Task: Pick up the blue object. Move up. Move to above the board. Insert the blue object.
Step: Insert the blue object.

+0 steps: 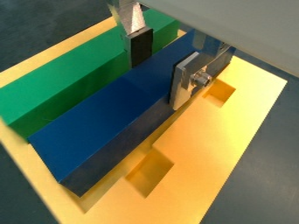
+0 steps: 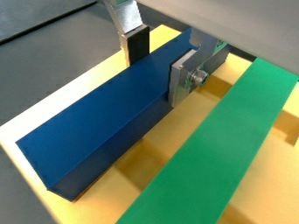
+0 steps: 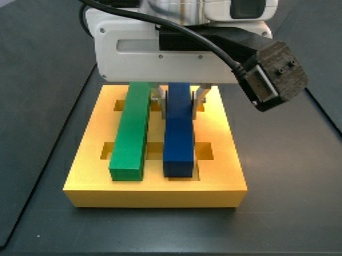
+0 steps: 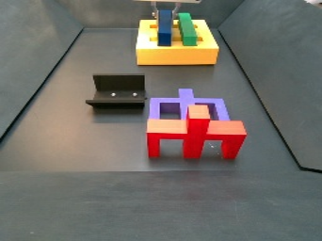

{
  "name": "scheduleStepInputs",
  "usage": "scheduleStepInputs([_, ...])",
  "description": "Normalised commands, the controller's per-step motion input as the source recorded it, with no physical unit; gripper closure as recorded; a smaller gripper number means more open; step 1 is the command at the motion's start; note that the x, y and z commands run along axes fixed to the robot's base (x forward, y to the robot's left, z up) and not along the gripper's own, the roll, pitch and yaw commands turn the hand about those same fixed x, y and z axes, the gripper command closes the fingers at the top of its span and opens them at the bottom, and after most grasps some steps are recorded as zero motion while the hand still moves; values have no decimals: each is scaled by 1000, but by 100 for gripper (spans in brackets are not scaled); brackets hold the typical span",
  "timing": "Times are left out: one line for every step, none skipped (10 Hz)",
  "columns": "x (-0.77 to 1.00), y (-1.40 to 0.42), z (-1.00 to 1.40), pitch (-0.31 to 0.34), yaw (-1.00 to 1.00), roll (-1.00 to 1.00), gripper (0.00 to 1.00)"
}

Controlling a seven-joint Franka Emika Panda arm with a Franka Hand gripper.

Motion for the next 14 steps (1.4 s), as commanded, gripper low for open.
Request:
scheduleStepInputs([89, -129, -260, 50, 0, 140, 100])
scheduleStepInputs([257, 0, -366, 103, 74, 217, 100])
scheduleStepInputs([331, 0, -354, 149, 134, 249, 100])
scheduleStepInputs([289, 0, -314, 149, 129, 247, 100])
scheduleStepInputs([166, 0, -266, 126, 106, 254, 100])
scheduleStepInputs([-77, -20, -194, 36, 189, 247, 100])
scheduleStepInputs([-17, -100, -123, 27, 117, 180, 100])
scheduleStepInputs([-57, -37, -151, 27, 51, 190, 100])
scheduleStepInputs([-109, 0, -137, 11, 0, 144, 100])
scheduleStepInputs([-109, -17, -103, 21, 0, 146, 100])
scheduleStepInputs([-197, 0, -117, 14, 0, 127, 100])
scheduleStepInputs([-14, -49, -131, 10, 0, 119, 100])
scheduleStepInputs([200, -71, -243, 34, -71, 49, 100])
scheduleStepInputs([186, -183, -194, 10, -74, 0, 100])
